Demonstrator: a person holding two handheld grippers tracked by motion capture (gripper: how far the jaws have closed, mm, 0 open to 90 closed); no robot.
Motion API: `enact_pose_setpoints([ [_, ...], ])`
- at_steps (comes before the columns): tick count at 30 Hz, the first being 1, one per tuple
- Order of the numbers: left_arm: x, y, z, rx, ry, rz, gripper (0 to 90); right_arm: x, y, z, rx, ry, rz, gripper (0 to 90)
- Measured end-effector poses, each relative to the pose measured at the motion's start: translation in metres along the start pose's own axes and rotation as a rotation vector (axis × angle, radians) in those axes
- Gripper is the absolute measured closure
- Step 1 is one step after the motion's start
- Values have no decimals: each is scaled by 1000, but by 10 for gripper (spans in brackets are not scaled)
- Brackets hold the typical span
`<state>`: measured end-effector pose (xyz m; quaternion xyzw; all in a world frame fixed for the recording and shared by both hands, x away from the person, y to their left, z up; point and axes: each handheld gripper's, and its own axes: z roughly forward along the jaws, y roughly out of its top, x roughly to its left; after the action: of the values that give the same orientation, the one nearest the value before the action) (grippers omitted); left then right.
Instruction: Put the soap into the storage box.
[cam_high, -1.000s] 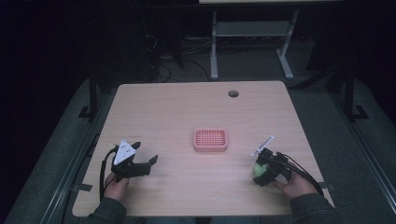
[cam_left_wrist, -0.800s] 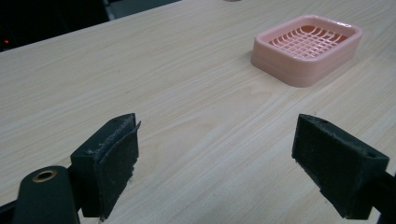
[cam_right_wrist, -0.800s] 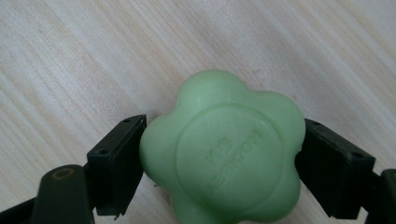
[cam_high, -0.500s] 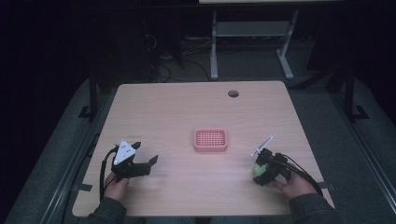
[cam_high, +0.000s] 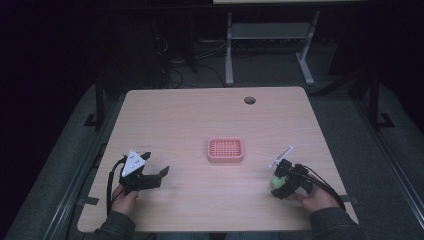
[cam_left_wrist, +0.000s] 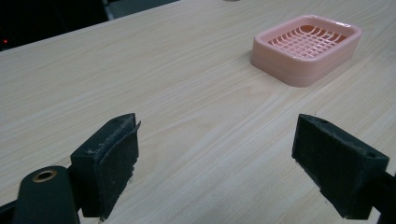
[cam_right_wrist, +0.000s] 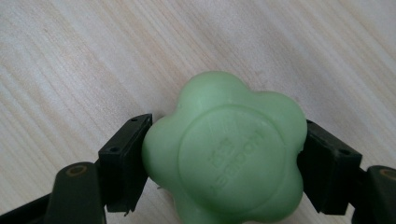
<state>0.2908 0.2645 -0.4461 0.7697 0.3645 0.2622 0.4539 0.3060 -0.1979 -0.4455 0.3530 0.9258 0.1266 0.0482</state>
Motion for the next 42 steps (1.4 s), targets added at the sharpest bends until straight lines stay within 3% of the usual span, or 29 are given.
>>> enact_pose_setpoints([
  [9,0,0,0,-1,0,-1,143,-1,-2,-4,-18,25,-7,262],
  [25,0,0,0,0,1,-4,143,2,7,-15,-39,26,-38,264],
  [42,-1,0,0,-5,-4,-14,143,7,43,-25,-40,33,-113,263],
])
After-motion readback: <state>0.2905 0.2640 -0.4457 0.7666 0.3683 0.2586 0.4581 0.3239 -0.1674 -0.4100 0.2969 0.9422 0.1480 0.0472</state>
